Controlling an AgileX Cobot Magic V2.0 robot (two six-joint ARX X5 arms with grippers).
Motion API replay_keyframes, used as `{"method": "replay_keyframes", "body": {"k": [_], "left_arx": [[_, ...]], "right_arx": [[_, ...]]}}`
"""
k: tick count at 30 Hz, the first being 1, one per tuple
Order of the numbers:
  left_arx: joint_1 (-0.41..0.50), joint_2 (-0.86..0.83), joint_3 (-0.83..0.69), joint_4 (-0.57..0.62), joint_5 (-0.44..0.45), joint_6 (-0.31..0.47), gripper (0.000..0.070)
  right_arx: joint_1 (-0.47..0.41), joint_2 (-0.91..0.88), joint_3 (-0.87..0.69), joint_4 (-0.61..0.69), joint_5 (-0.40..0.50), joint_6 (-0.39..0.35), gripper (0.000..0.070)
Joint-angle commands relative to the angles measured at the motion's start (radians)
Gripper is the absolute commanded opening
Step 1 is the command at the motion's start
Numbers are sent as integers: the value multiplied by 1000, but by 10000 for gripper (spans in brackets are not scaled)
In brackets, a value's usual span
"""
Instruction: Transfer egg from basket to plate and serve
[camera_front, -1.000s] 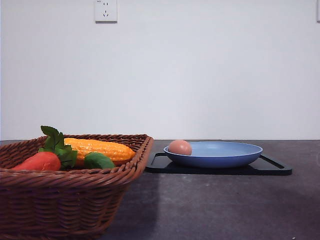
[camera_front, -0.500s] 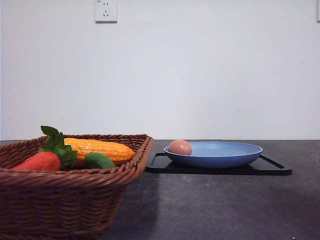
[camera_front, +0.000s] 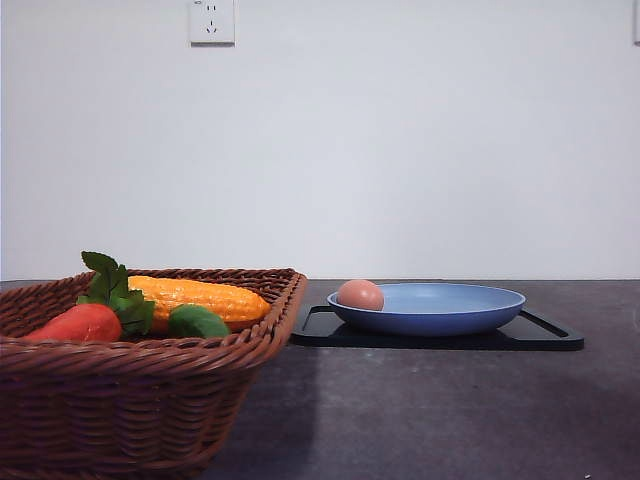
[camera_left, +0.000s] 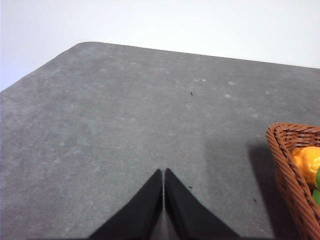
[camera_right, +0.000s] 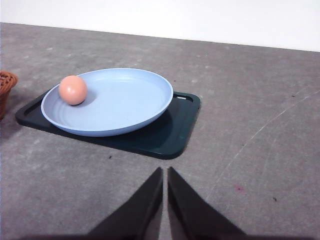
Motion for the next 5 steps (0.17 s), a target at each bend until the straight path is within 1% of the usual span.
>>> {"method": "replay_keyframes", "body": {"k": [1,5], "left_arx": [[2,-2,-22,-11,0,-2,0],[2,-2,-22,-11,0,-2,0]], "right_arx": [[0,-3,-9,12,1,17,0],[0,-3,-9,12,1,17,0]]}}
